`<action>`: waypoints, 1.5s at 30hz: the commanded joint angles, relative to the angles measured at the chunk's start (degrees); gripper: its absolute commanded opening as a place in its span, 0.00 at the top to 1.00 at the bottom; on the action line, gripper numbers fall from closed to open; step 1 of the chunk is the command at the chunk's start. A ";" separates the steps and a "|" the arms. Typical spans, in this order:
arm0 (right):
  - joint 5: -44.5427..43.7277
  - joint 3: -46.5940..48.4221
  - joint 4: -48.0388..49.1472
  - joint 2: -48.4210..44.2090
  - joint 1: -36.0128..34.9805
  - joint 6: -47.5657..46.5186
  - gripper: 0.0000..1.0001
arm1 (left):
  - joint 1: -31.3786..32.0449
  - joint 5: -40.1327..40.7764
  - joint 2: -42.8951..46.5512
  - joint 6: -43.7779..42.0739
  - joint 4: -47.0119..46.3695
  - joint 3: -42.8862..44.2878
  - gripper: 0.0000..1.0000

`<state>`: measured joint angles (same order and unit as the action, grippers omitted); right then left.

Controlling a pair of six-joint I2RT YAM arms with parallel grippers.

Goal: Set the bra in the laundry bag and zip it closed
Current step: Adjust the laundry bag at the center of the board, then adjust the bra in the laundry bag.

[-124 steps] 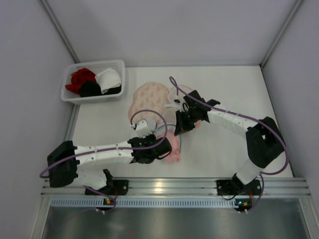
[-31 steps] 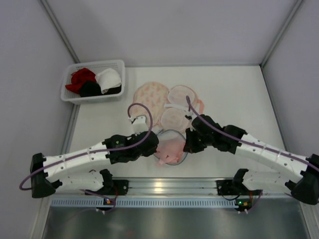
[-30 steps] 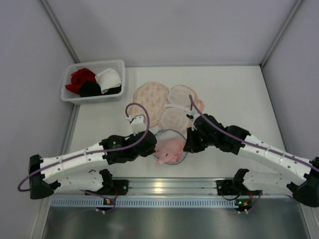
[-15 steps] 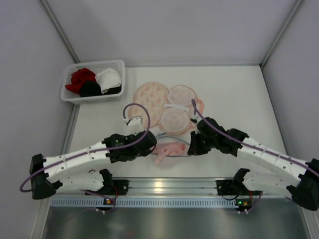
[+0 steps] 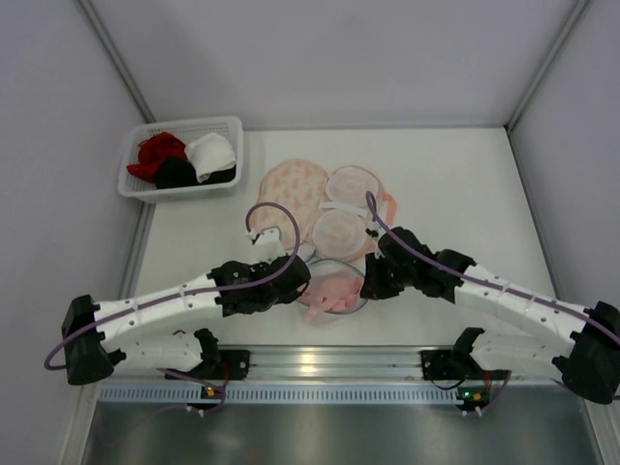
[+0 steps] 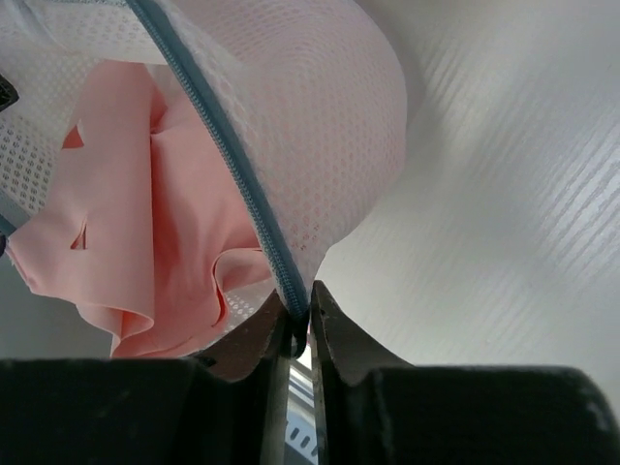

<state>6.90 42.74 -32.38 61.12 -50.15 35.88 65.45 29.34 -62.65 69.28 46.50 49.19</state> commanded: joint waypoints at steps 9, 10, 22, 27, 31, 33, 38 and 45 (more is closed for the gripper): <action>-0.16 15.79 -8.32 -3.10 -0.03 -8.01 0.37 | -0.23 2.38 -0.01 -0.11 -2.38 2.31 1.00; 1.79 15.53 -5.70 -3.99 -0.21 -8.10 0.36 | -0.24 2.73 0.16 -0.11 -2.47 2.40 1.00; 7.78 5.25 15.68 -6.47 -11.28 -0.72 0.37 | -0.15 3.62 1.31 1.48 -4.05 1.88 1.00; 7.15 5.34 18.29 1.10 -13.92 3.40 0.36 | -0.15 4.23 2.27 1.65 -4.05 1.52 1.00; 10.95 3.75 21.92 4.79 -13.92 6.39 0.35 | -0.15 4.32 2.97 2.00 -4.05 0.82 1.00; 8.85 3.05 21.75 5.59 -14.01 6.75 0.36 | -0.15 4.58 3.68 2.44 -4.05 0.30 1.00; 2.08 4.19 17.80 7.16 -14.01 5.52 0.37 | -0.15 4.67 5.17 2.79 -3.96 -0.58 1.00; -3.54 8.32 16.30 14.45 -14.01 4.38 0.35 | -0.15 3.71 5.44 3.32 -4.84 -2.08 1.00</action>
<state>7.46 47.35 -16.82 72.90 -63.29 41.01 65.41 32.42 -58.48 71.66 44.45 48.14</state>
